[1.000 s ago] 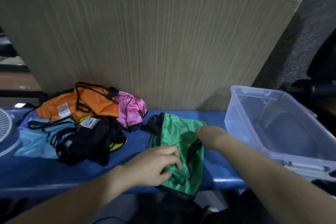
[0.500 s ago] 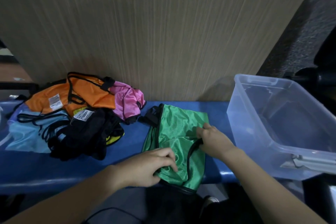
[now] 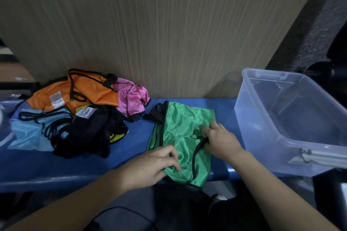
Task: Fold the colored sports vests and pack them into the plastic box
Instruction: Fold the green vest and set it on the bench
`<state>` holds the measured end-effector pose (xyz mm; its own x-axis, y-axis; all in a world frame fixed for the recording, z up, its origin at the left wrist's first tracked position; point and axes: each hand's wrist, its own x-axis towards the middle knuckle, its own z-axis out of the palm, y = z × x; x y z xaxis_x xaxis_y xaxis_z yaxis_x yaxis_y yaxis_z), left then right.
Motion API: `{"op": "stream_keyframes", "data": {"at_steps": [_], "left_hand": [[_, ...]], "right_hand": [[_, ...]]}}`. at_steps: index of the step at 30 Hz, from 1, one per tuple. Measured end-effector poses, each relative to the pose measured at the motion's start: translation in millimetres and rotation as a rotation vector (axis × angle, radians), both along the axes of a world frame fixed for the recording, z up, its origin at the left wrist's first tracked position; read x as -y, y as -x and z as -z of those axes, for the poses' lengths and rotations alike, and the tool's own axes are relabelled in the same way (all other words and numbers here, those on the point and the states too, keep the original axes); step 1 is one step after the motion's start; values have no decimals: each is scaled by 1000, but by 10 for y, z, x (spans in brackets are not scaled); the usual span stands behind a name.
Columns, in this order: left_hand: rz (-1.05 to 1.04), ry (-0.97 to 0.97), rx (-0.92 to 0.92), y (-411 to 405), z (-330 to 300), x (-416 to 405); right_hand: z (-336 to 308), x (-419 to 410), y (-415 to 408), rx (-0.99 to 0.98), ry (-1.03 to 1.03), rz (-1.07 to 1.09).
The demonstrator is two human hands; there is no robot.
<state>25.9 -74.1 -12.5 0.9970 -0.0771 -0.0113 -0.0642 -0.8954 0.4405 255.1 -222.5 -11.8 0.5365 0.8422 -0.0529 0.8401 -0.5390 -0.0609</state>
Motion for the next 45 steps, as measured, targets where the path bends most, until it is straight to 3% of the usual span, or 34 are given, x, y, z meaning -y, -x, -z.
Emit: {"op": "stream_keyframes", "data": {"at_steps": [8, 24, 35, 40, 45], "left_hand": [[58, -185, 89, 99, 102, -15], [34, -231, 155, 220, 248, -7], [17, -350, 487, 363, 51, -178], [138, -395, 435, 372, 150, -188], [128, -245, 311, 346, 268, -65]], "right_hand": [[5, 55, 41, 48, -7, -33], [106, 206, 55, -103, -134, -22], [134, 232, 90, -38, -186, -94], [155, 246, 71, -58, -136, -100], [113, 238, 32, -252, -188, -34]]}}
